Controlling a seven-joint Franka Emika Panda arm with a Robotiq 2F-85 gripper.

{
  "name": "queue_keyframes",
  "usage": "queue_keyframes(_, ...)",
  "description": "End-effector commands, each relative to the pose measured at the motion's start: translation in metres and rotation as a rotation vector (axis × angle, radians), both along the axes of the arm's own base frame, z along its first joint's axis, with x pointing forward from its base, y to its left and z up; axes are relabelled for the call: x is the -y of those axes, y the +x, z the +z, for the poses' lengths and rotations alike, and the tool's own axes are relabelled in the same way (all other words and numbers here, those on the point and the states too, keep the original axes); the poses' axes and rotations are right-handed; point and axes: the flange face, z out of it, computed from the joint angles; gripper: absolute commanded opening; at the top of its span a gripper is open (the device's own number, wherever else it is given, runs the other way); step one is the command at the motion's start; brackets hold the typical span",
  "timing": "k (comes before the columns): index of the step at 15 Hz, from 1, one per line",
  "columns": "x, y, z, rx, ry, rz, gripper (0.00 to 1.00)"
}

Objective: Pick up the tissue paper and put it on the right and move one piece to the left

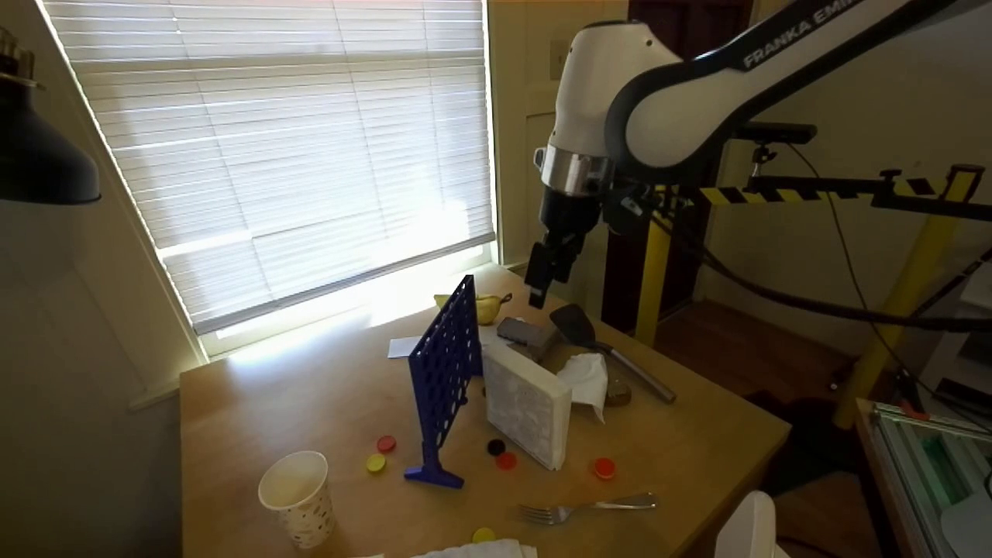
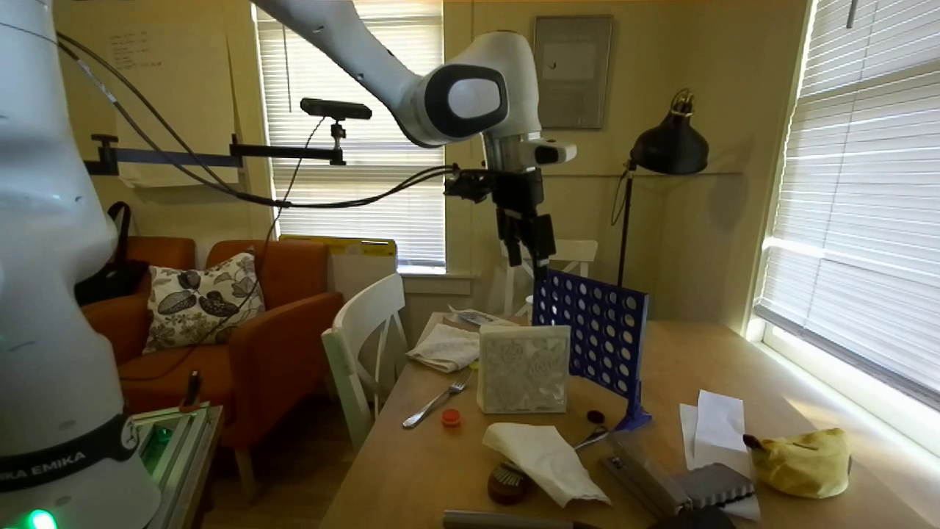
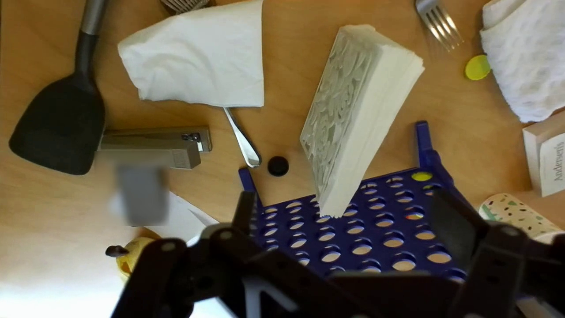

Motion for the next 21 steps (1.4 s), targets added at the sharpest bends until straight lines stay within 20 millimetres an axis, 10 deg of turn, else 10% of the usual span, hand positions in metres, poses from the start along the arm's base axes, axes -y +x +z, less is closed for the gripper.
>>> queue_keyframes(1,0.0,0.004,-0.005,0.001,0.003,-0.008,1.0)
queue_keyframes(13,0.015,0.038,-0.045,-0.054,0.028,-0.118,1.0)
queue_keyframes(16,0.017,0.048,-0.054,-0.058,0.033,-0.139,0.81)
queue_keyframes(21,0.017,0.063,-0.068,-0.048,0.038,-0.183,0.79)
